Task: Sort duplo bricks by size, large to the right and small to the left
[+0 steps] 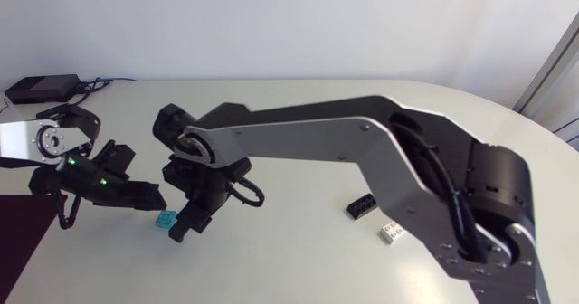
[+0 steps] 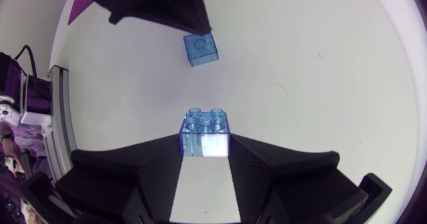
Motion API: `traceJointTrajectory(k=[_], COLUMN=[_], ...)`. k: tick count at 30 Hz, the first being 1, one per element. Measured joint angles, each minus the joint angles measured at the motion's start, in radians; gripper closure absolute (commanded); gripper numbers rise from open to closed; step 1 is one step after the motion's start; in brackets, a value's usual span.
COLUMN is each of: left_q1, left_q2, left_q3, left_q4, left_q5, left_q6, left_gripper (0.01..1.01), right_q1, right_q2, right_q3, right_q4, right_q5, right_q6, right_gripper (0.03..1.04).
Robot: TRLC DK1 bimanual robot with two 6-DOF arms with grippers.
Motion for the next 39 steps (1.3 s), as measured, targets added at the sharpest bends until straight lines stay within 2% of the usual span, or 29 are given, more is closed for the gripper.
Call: traceJointTrajectory(k=[5,8,13,16,19,23,28,32,36,39], left_q1=[0.038,0.056,0.069,0.074,0.073,0.055,0.011,-0.055,-0.142,-0.211], left_q2=[-0.047,-0.067,-0.126,-0.163,-0.178,-0.194,-0.259,-0.314,-0.352,-0.372], left_q3=[0.0,0.0,-0.022,-0.047,-0.058,-0.063,-0.103,-0.153,-0.186,-0.204], left_q4=[0.0,0.0,0.002,0.005,0.005,0.006,0.048,0.11,0.156,0.197], left_q5=[0.003,0.014,0.023,0.023,0.024,0.032,0.051,0.049,-0.011,-0.077], left_q6=[0.0,0.0,0.0,0.0,0.0,-0.004,-0.008,-0.042,-0.089,-0.118], left_gripper=[0.049,0.049,0.049,0.049,0.049,0.049,0.049,0.049,0.049,0.049], right_q1=[0.01,0.018,0.027,0.029,0.028,0.025,0.005,-0.024,-0.091,-0.177], right_q2=[0.038,0.061,0.106,0.113,0.107,0.026,-0.177,-0.35,-0.483,-0.568], right_q3=[0.048,0.09,0.159,0.168,0.16,0.055,-0.121,-0.262,-0.397,-0.51], right_q4=[-0.008,-0.022,-0.05,-0.052,-0.048,0.001,0.108,0.205,0.281,0.343], right_q5=[-0.001,-0.002,-0.003,-0.003,0.001,0.031,0.121,0.2,0.243,0.272], right_q6=[-0.012,-0.016,-0.019,-0.021,-0.022,-0.022,-0.022,-0.021,-0.021,-0.021], right_gripper=[0.53,0.41,0.38,0.31,0.2,0.12,0.11,0.1,0.1,0.1])
